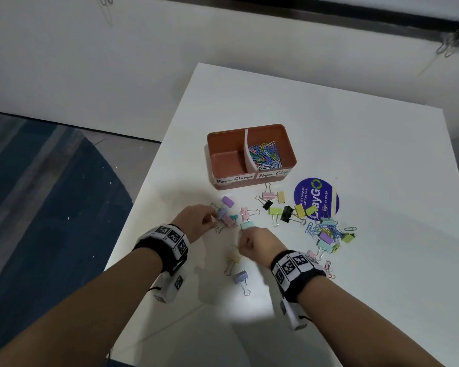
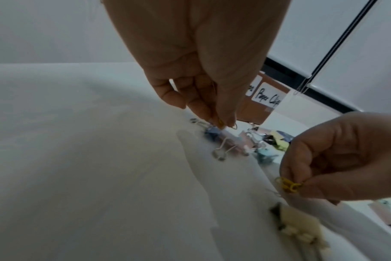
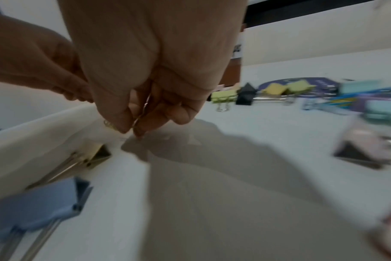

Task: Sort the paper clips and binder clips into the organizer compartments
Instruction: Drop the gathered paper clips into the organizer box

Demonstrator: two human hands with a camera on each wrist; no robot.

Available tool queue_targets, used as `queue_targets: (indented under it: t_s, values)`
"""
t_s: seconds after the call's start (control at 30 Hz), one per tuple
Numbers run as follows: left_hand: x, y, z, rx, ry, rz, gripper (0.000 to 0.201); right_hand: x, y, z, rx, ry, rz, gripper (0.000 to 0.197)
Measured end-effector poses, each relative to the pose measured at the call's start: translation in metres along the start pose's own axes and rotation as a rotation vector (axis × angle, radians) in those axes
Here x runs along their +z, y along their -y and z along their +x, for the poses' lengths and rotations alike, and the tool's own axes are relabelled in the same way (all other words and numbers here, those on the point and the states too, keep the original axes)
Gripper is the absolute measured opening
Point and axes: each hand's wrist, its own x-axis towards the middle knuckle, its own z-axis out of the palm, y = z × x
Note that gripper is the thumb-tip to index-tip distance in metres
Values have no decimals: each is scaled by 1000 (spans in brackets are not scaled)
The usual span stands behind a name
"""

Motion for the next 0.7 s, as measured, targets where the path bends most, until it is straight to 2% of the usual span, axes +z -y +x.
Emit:
queue_targets:
  t_s: [0.1, 0.17, 0.27, 0.47, 0.6, 0.7]
  values:
    - [3, -20, 4, 95, 34, 14, 18, -10, -16, -17, -3, -93, 103, 35]
    - [9, -36, 9, 125, 62, 25, 18, -15, -29, -29, 19, -152, 179, 33]
    - [21, -64, 16, 158, 87, 34, 16, -25, -53, -51, 88, -227, 295, 18]
    - [61, -118, 36, 217, 144, 28, 10, -49, -111, -93, 213, -346, 377, 27]
    - [89, -151, 53, 187, 163, -13, 13, -61, -150, -110, 205, -438, 417, 32]
    - [106, -170, 66, 115, 166, -35, 24, -75, -174, -113, 263, -512, 434, 27]
